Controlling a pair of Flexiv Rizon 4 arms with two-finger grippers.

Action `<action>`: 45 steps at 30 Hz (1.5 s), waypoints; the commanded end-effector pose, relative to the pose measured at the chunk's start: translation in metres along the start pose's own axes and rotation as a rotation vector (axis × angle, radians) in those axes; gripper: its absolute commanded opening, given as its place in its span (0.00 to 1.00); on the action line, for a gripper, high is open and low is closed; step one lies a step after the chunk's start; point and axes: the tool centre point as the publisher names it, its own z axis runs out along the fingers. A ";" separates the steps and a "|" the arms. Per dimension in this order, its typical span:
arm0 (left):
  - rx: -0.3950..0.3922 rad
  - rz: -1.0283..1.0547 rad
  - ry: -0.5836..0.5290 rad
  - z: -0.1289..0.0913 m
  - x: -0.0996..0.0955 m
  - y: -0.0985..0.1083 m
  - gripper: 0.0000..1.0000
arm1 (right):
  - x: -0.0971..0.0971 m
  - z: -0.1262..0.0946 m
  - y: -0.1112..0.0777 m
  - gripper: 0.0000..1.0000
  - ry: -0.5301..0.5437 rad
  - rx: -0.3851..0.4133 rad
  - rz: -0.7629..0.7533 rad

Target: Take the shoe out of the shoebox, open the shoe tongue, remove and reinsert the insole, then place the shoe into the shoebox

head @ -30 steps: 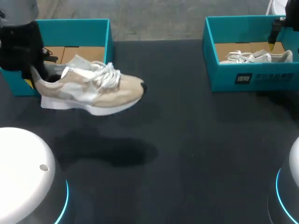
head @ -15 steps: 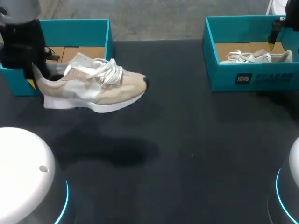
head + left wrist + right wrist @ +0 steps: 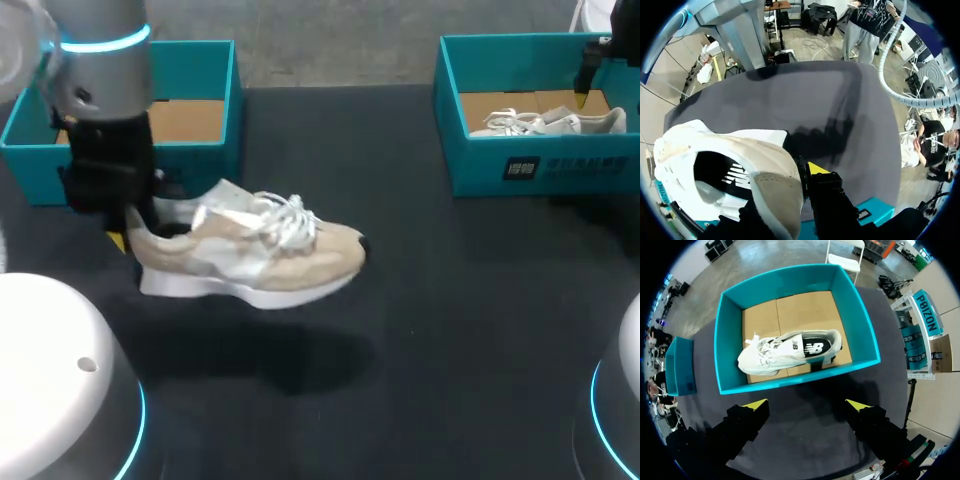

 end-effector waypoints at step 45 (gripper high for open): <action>0.046 -0.011 0.018 0.104 -0.125 0.009 0.00 | 0.000 0.000 0.000 1.00 -0.002 0.000 0.002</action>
